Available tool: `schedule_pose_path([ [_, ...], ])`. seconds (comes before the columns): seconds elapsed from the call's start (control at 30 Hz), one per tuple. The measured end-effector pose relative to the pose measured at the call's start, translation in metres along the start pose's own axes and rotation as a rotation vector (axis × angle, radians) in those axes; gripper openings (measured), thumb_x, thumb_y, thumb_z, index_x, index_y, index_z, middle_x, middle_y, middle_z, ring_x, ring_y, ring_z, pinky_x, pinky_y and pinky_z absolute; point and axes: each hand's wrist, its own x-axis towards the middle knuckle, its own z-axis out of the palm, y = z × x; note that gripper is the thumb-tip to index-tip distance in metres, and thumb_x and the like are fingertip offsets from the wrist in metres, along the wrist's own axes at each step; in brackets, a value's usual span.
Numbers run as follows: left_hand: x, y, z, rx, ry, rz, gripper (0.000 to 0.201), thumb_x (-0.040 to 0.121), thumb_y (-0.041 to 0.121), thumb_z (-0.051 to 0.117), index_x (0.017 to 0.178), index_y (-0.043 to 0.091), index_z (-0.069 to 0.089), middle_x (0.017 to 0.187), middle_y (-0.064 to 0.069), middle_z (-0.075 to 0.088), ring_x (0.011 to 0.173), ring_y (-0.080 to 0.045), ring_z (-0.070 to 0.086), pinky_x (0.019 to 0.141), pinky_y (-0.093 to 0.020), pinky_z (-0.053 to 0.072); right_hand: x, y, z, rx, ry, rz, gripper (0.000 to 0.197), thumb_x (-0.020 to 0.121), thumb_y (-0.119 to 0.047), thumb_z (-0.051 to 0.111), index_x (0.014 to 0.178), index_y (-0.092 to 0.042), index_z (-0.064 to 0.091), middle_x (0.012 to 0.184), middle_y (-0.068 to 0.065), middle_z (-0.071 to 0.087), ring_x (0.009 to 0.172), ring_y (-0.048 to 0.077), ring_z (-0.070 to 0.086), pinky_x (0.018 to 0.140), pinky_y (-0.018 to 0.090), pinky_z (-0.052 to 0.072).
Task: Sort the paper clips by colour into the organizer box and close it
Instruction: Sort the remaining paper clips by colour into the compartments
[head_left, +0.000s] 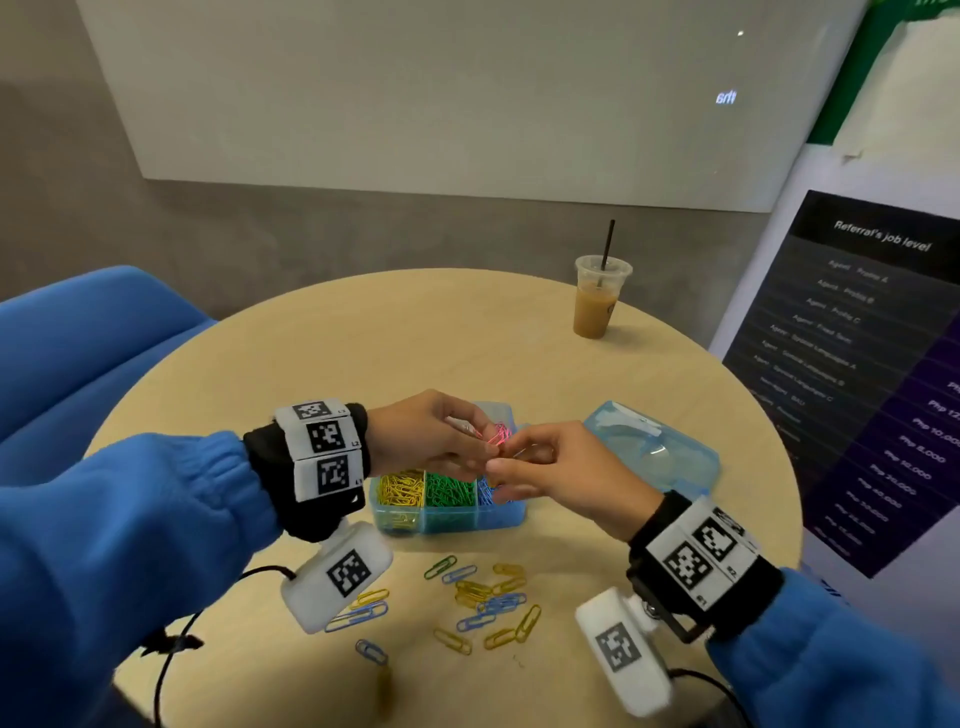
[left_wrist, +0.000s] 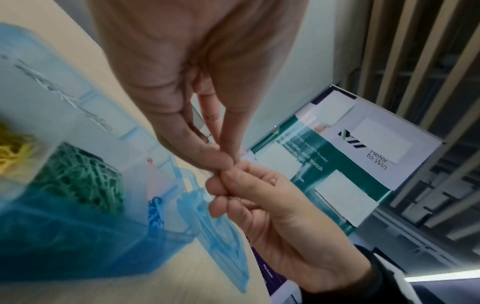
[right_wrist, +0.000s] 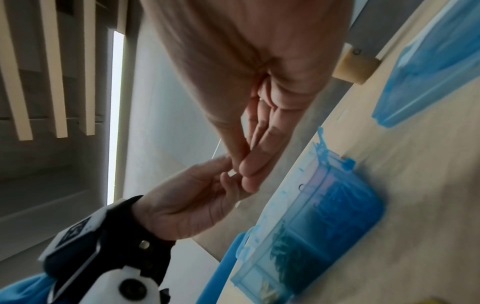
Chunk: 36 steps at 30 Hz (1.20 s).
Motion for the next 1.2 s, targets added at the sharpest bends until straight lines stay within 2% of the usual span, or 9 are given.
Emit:
schedule_pose_path([
  [0.13,0.011,0.005,0.004,-0.095,0.075,-0.002,0.009,0.086,0.003,0.067,0.096,0.004,0.065,0.079,-0.011,0.068,0.059,-0.009,0.065,0.057,-0.015,0.054,0.004,0.0,0.001,0.049,0.096,-0.021,0.01,0.079,0.003,0.074,0.078,-0.001,0.064,0.074,0.022,0.071,0.06,0.022,0.071,0.062,0.025,0.059],
  [0.3,0.027,0.013,-0.008,0.182,0.293,0.025,0.022,0.081,0.017,0.077,0.095,0.001,0.071,0.07,-0.004,0.069,0.055,-0.006,0.063,0.055,-0.017,0.054,0.003,-0.002,-0.008,0.047,0.145,0.019,0.019,0.077,0.001,0.076,0.088,0.01,0.063,0.074,0.023,0.072,0.058,0.023,0.071,0.061,0.026,0.059],
  [0.5,0.019,0.027,-0.015,0.365,0.39,0.134,0.044,0.093,0.053,0.051,0.114,0.018,0.066,0.106,0.005,0.068,0.083,-0.011,0.065,0.058,-0.025,0.054,0.011,-0.011,0.007,0.179,0.115,0.044,0.026,0.077,0.005,0.075,0.096,0.018,0.064,0.083,0.024,0.072,0.066,0.027,0.073,0.063,0.024,0.058],
  [0.63,-0.009,0.024,-0.026,0.419,0.359,0.123,0.04,0.1,0.047,0.041,0.108,0.019,0.068,0.104,0.009,0.069,0.081,-0.009,0.063,0.063,-0.023,0.049,0.024,-0.024,0.037,0.173,-0.034,0.03,0.023,0.081,-0.001,0.074,0.099,0.012,0.068,0.089,0.018,0.073,0.08,0.028,0.073,0.077,0.029,0.059],
  [0.73,-0.033,0.002,-0.038,0.588,0.428,0.181,0.028,0.099,0.036,0.048,0.103,0.019,0.07,0.101,0.008,0.069,0.081,-0.01,0.063,0.059,-0.014,0.044,0.038,-0.024,0.037,-0.2,0.053,-0.031,0.027,0.084,-0.013,0.073,0.109,-0.001,0.069,0.101,0.011,0.073,0.087,0.019,0.073,0.085,0.033,0.058],
  [0.87,-0.075,-0.031,-0.046,0.721,0.169,0.139,0.01,0.092,0.027,0.064,0.093,0.02,0.071,0.092,0.007,0.072,0.073,-0.004,0.061,0.064,-0.01,0.044,0.037,-0.018,0.014,-0.619,0.002,-0.058,0.009,0.088,-0.011,0.065,0.093,-0.015,0.071,0.093,0.004,0.073,0.089,0.017,0.069,0.085,0.029,0.056],
  [0.97,-0.096,-0.051,-0.037,0.841,-0.048,0.043,0.009,0.088,0.031,0.07,0.096,0.028,0.07,0.098,0.017,0.068,0.083,-0.001,0.063,0.071,-0.012,0.046,0.032,-0.009,0.012,-0.79,-0.047,-0.075,0.012,0.09,-0.013,0.061,0.1,-0.014,0.068,0.1,0.004,0.07,0.093,0.017,0.064,0.078,0.022,0.049],
  [1.1,-0.105,-0.069,-0.03,1.031,-0.044,0.016,0.022,0.084,0.043,0.071,0.103,0.039,0.062,0.106,0.024,0.057,0.091,0.004,0.057,0.082,-0.02,0.047,0.029,-0.002,0.014,-0.99,-0.094,-0.101,0.023,0.091,-0.016,0.056,0.111,-0.009,0.066,0.11,0.006,0.067,0.105,0.022,0.058,0.091,0.032,0.049],
  [1.2,-0.108,-0.077,-0.024,1.176,0.007,-0.006,0.023,0.083,0.053,0.066,0.101,0.041,0.059,0.102,0.024,0.053,0.088,0.003,0.054,0.073,-0.019,0.045,0.023,-0.006,0.014,-1.021,-0.102,-0.104,0.02,0.091,-0.014,0.054,0.103,-0.009,0.07,0.1,0.007,0.069,0.096,0.021,0.059,0.085,0.032,0.05],
])
